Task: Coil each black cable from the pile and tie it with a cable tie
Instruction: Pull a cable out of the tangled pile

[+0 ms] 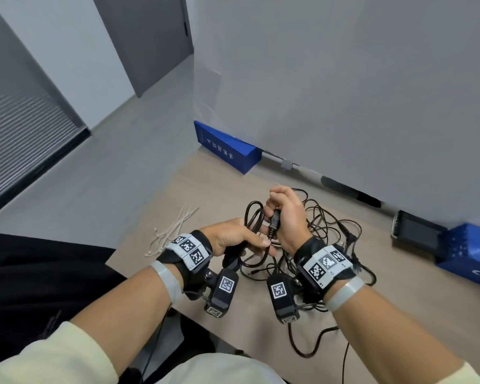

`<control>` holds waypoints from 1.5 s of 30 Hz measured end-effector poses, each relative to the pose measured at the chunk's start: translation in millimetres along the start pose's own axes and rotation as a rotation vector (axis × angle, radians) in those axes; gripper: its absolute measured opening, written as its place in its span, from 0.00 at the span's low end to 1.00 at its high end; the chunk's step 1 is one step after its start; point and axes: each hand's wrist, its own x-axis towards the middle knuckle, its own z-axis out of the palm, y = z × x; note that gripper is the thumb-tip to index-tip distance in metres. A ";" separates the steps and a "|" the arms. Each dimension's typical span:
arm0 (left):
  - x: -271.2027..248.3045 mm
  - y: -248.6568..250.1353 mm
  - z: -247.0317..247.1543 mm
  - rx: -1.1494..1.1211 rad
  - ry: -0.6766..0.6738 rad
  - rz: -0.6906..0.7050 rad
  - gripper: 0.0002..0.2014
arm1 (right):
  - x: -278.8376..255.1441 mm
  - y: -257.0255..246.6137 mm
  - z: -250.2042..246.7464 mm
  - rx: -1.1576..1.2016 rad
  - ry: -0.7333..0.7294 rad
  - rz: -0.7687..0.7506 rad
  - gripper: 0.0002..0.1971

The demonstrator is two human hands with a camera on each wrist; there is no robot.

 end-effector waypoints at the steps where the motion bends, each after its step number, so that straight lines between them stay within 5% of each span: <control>1: -1.8 0.4 -5.6 -0.016 -0.010 -0.018 0.07 | 0.6 1.6 5.5 0.004 0.006 0.005 0.07; 8: -16.6 3.1 -65.4 0.125 0.004 -0.048 0.05 | 16.6 25.3 55.9 -0.165 0.006 0.007 0.03; 12: -15.6 -3.3 -102.9 0.263 0.200 -0.037 0.07 | 31.8 49.1 87.0 -0.516 -0.143 0.104 0.16; 15: -18.2 -4.1 -132.1 0.500 0.220 -0.097 0.06 | 40.0 57.2 109.0 -0.760 -0.195 0.057 0.19; 19: -22.8 -6.1 -172.0 0.653 0.208 -0.135 0.06 | 54.0 71.2 142.5 -0.717 -0.198 0.023 0.12; 27: -26.9 -15.4 -223.7 0.285 0.134 -0.177 0.13 | 85.6 91.5 177.5 -0.801 -0.163 -0.100 0.10; 30: -33.0 -13.6 -234.4 0.116 -0.016 -0.150 0.05 | 92.8 86.4 175.5 -0.773 -0.191 -0.101 0.11; 35: -32.1 -26.8 -233.8 -0.183 -0.196 -0.144 0.08 | 105.4 74.9 176.8 -0.697 -0.258 -0.102 0.11; 41: -27.8 -36.5 -225.7 -0.314 -0.176 -0.118 0.05 | 109.9 79.1 173.2 -0.619 -0.258 -0.032 0.09; 45: -26.1 -42.4 -220.3 -0.229 -0.100 -0.158 0.16 | 112.0 87.0 170.9 -0.653 -0.276 0.110 0.06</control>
